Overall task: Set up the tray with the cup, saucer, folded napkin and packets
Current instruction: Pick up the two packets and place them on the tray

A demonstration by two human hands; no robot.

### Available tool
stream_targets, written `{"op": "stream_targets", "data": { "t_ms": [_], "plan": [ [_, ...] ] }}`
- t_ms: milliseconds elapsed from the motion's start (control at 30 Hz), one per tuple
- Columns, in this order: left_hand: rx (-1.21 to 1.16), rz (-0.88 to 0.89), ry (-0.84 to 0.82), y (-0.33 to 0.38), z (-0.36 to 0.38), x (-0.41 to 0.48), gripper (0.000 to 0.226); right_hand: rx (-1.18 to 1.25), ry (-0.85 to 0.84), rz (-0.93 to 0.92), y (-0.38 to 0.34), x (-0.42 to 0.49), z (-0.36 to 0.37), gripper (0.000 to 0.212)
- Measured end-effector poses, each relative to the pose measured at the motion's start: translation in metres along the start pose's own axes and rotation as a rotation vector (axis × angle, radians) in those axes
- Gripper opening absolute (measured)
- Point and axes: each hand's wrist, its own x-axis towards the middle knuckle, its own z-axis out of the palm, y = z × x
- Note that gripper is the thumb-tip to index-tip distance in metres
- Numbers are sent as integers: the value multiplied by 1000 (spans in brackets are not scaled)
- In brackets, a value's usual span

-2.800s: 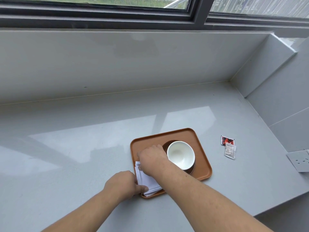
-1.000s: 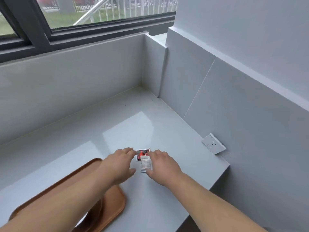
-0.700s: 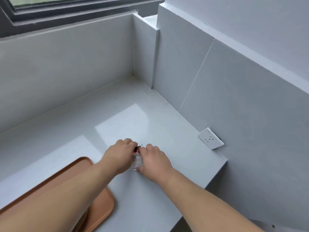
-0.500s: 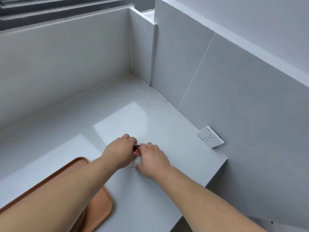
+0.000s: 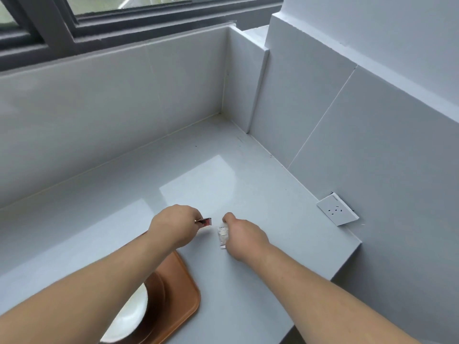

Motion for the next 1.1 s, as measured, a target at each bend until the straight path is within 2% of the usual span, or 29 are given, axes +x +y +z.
{"op": "stream_targets", "data": {
  "t_ms": [133, 200, 367, 500, 633, 733, 867, 900, 1033, 1100],
  "plan": [
    [-83, -31, 30, -28, -19, -17, 37, -77, 71, -4, -25, -3, 9, 39],
    [-105, -22, 31, -40, -26, -26, 28, -184, 85, -46, -39, -4, 15, 41],
    [-159, 4, 40, -67, -37, -46, 34, -427, 135, -124, -64, -8, 22, 42],
    [-189, 13, 68, -88, -41, -56, 42, -444, 166, -127, -72, -6, 17, 41],
    [-225, -20, 75, -108, -43, -58, 9, -210, 148, -50, -84, 7, 13, 37],
    [-332, -48, 66, -122, -43, -60, 10, 119, 73, 68, -96, 16, 10, 33],
    [-347, -77, 32, -132, -38, -61, 43, 629, -62, 153, -117, 21, 5, 37],
    [-352, -87, 23, -134, -37, -60, 41, 697, -87, 157, -122, 21, 5, 37],
    [-331, -88, 6, -140, -29, -59, 7, 907, -190, 202, -136, 24, 7, 38],
    [-328, -82, 25, -142, -28, -60, 14, 948, -229, 213, -140, 25, 8, 34]
  ]
}}
